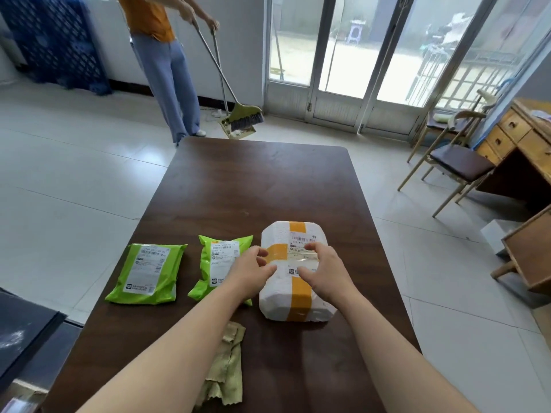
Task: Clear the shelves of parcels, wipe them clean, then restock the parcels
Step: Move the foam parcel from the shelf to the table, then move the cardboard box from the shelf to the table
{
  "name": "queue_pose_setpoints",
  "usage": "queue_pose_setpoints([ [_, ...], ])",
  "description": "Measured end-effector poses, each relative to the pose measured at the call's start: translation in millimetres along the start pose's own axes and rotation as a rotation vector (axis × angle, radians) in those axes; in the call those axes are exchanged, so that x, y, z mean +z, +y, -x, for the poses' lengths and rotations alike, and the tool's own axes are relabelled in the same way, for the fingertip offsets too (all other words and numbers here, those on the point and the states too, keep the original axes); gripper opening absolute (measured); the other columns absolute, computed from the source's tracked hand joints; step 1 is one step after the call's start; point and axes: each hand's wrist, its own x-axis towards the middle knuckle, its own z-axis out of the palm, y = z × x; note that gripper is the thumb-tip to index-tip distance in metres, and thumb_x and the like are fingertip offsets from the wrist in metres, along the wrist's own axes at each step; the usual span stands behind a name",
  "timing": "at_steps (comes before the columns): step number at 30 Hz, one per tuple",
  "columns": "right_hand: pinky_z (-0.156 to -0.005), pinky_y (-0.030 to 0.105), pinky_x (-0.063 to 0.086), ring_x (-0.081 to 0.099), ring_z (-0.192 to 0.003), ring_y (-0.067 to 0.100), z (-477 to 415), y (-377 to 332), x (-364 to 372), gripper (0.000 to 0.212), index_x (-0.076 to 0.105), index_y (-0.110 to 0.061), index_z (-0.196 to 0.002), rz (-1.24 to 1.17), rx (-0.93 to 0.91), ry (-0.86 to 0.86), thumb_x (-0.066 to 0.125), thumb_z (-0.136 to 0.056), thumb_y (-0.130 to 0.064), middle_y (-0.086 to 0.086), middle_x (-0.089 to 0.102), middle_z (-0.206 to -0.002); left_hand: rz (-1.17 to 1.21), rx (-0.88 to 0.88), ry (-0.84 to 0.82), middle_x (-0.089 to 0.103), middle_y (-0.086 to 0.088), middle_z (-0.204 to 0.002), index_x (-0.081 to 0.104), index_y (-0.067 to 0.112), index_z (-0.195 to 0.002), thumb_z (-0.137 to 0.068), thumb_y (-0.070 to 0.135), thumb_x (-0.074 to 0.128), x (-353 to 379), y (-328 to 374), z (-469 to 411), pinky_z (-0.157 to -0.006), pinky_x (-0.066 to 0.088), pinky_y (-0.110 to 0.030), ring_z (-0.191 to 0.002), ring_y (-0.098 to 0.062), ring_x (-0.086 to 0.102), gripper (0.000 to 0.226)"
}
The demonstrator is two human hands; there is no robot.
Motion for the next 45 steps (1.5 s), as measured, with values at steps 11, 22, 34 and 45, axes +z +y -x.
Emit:
queue_pose_setpoints([
  [11,-0.083,0.016,0.032,0.051,-0.107,0.009,20,-121,-3,0.046,0.055,-0.023,-0.129,0.039,-0.358,-0.056,0.069,-0.085,-0.030,-0.003,0.055,-0.127,-0.130,0.205,0.349,0.064,0.007,-0.107,0.061,0.021,-0.117,-0.090,0.032,0.063,-114,2,91,-0.087,0.049,-0.028,-0.091,-0.011,0.062,0.029],
  [22,-0.096,0.025,0.040,0.050,-0.116,0.008,69,-275,81,0.046,0.056,-0.030,-0.127,0.008,-0.693,-0.297,0.069,-0.084,-0.037,-0.011,0.052,-0.124,-0.104,0.042,0.674,0.063,0.011,-0.109,0.060,0.025,-0.118,-0.091,0.038,0.059,-242,-76,215,-0.081,0.049,-0.023,-0.094,-0.004,0.061,0.029],
  [34,-0.061,0.002,0.034,0.049,-0.096,0.001,167,-462,190,0.044,0.054,-0.034,-0.127,-0.015,-0.990,-0.382,0.065,-0.086,-0.044,-0.012,0.052,-0.130,-0.070,-0.041,0.982,0.064,0.012,-0.108,0.062,0.024,-0.117,-0.092,0.038,0.057,-380,-157,372,-0.073,0.047,-0.016,-0.089,0.002,0.061,0.028],
  [45,-0.073,0.014,0.036,0.050,-0.095,0.005,222,-595,249,0.046,0.055,-0.025,-0.129,-0.086,-1.086,-0.342,0.067,-0.087,-0.036,-0.006,0.056,-0.125,-0.046,-0.027,1.183,0.063,0.013,-0.102,0.060,0.023,-0.118,-0.091,0.036,0.060,-496,-193,453,-0.063,0.041,-0.007,-0.081,0.003,0.060,0.030],
])
